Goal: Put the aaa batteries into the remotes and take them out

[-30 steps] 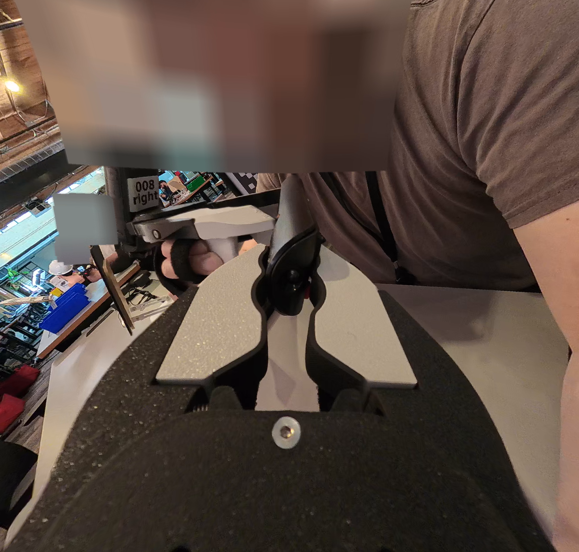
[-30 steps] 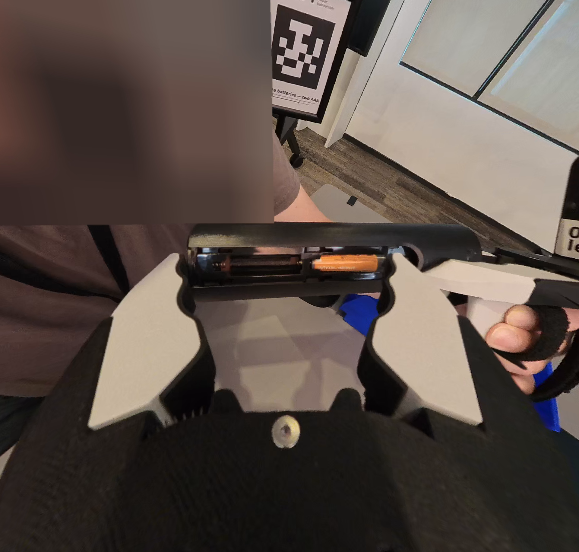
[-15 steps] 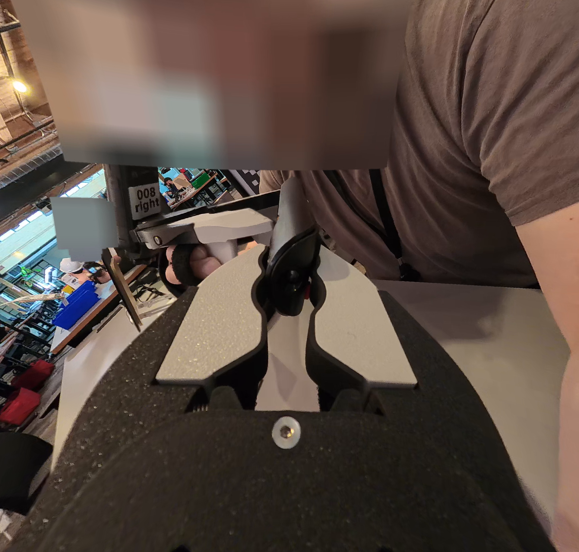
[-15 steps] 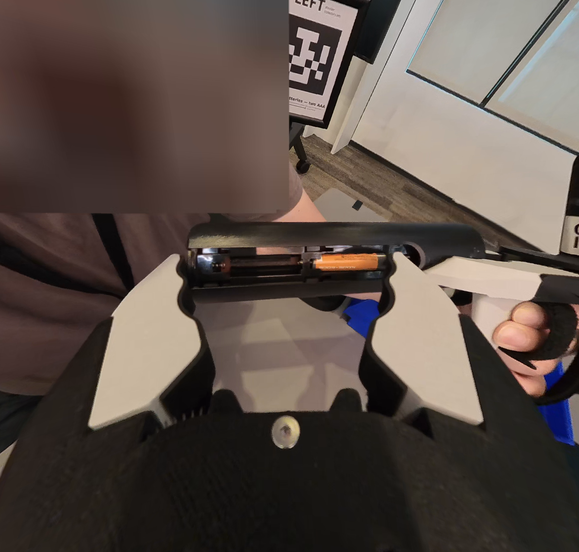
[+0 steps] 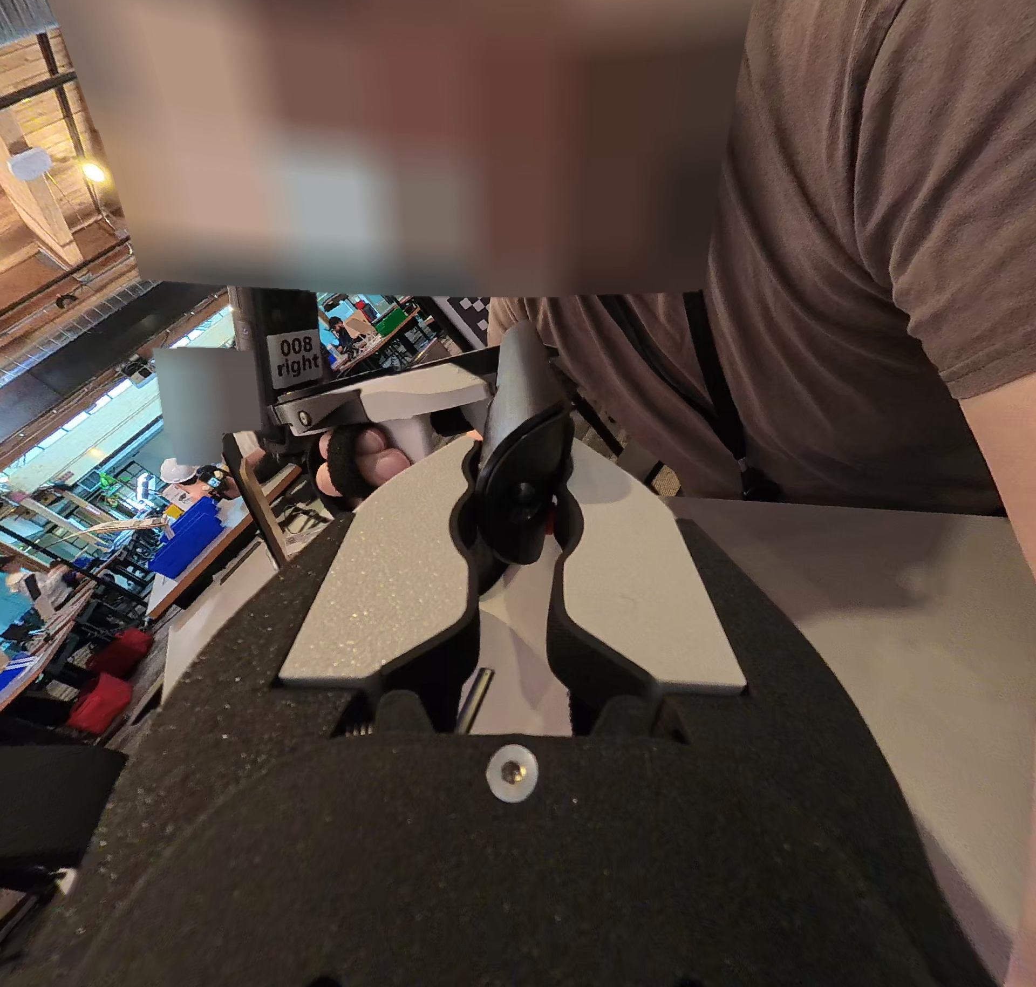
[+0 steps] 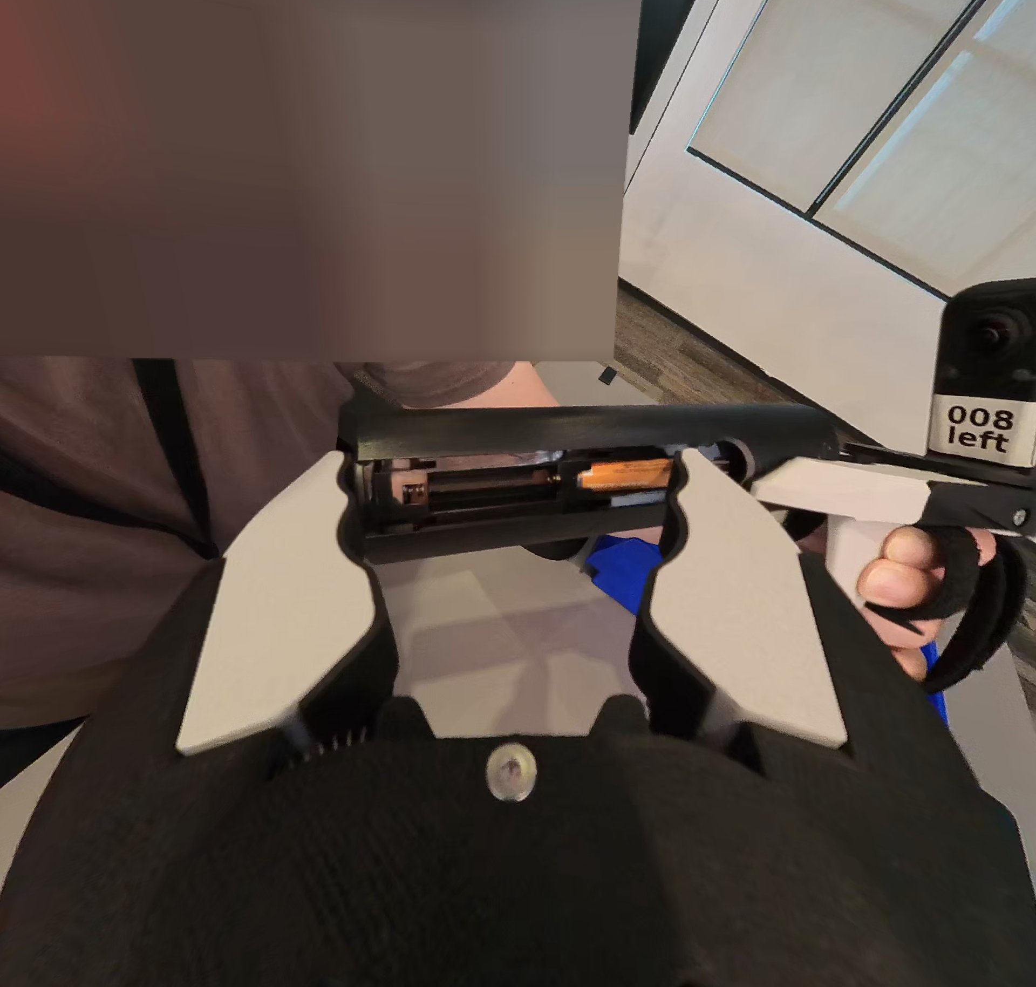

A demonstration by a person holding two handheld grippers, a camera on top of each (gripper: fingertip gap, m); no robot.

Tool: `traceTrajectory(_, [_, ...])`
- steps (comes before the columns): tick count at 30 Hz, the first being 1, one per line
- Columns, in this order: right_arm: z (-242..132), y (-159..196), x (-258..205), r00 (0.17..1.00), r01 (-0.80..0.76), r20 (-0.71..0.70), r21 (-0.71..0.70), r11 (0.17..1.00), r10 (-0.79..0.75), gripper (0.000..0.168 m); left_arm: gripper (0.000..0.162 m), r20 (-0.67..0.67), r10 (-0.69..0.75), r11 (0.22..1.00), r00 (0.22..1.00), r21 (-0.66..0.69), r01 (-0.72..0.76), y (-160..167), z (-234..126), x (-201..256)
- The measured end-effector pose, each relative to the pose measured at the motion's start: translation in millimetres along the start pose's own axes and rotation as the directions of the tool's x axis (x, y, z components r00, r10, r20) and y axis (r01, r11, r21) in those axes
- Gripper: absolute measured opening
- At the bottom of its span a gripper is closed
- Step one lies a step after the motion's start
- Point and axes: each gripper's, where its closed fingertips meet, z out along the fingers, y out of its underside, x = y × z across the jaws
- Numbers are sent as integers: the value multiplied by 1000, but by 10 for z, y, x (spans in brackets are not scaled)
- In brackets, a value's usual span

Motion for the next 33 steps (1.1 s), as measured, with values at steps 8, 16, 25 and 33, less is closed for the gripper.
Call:
traceTrajectory(8, [-28,14,29,999,-42,18,9,999,42,105,23,17,-5,1000,1000,-9,5,8,-20,-33])
traceTrajectory(16, [-53,49,16,998,-48,37,0,999,48,104,23,15,-18,1000,1000,-19,19,48,-7,-42])
traceTrajectory(25, [-357,86,71,996,-67,-55,-22,998,66,104,23,80,15,994,997,-108,-7,111,-3,-54])
traceTrajectory(33, [-1760,1621,551,722,-616,-569,-268,741,395,38,23,175,118,990,977,-98,-102,-181,-283,147])
